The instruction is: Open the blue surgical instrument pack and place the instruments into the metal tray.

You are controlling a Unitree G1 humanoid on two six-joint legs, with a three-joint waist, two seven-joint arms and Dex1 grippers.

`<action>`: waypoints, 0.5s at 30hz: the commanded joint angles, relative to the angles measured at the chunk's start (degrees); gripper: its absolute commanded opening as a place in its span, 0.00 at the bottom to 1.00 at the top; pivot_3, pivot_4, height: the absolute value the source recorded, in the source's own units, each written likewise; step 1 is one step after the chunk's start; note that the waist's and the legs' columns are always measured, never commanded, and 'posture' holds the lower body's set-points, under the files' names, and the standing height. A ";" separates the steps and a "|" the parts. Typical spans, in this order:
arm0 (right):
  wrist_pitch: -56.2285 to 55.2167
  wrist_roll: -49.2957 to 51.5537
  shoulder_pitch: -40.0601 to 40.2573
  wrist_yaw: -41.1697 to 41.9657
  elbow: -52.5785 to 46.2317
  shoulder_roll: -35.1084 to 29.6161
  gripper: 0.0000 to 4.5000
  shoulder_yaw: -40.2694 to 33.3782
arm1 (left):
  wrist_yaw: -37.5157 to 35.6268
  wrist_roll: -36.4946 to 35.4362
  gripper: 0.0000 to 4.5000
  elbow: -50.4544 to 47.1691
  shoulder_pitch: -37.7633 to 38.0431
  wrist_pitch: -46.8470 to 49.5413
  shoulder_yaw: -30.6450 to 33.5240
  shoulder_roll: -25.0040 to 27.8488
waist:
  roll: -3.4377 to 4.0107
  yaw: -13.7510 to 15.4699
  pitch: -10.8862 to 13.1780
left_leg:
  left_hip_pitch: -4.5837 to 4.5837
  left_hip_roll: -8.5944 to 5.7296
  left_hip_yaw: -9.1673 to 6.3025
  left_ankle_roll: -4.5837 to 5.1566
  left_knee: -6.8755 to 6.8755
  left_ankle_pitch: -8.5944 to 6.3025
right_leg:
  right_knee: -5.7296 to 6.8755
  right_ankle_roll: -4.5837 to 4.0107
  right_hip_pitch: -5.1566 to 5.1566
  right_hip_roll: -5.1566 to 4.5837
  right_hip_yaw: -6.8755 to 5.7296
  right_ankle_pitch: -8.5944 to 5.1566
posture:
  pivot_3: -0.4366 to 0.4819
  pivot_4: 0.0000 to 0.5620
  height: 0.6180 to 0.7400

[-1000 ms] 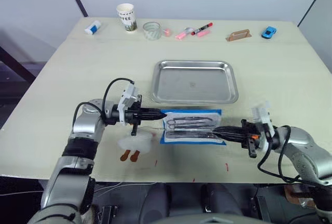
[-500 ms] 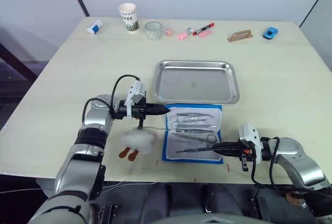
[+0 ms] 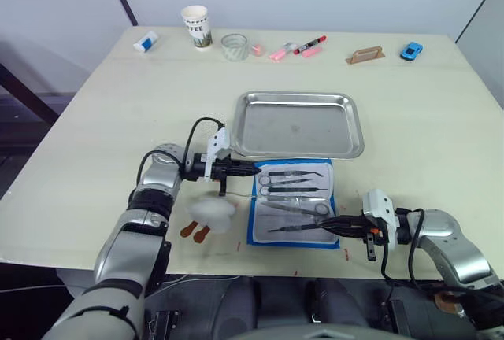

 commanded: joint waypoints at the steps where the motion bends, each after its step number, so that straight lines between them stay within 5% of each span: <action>1: -0.49 -0.76 0.54 -0.60 -0.35 -0.03 0.02 -0.10 | 3.04 3.03 0.00 1.36 -1.26 -0.54 -1.42 -1.28 | 0.00 0.20 0.00 | 0.00 0.00 -0.03 0.00 0.03 0.00 | 0.01 0.00 0.02 0.00 -0.03 0.00 | 0.48 0.27 0.82; 15: 2.92 4.80 -0.40 -0.29 -2.77 0.37 0.02 -2.18 | 0.09 2.71 0.00 1.41 -2.21 0.65 -0.51 -0.85 | 0.00 0.09 0.00 | -0.08 -0.01 -0.12 0.00 0.18 0.00 | 0.04 0.00 0.08 -0.01 -0.11 0.00 | 0.48 0.27 0.82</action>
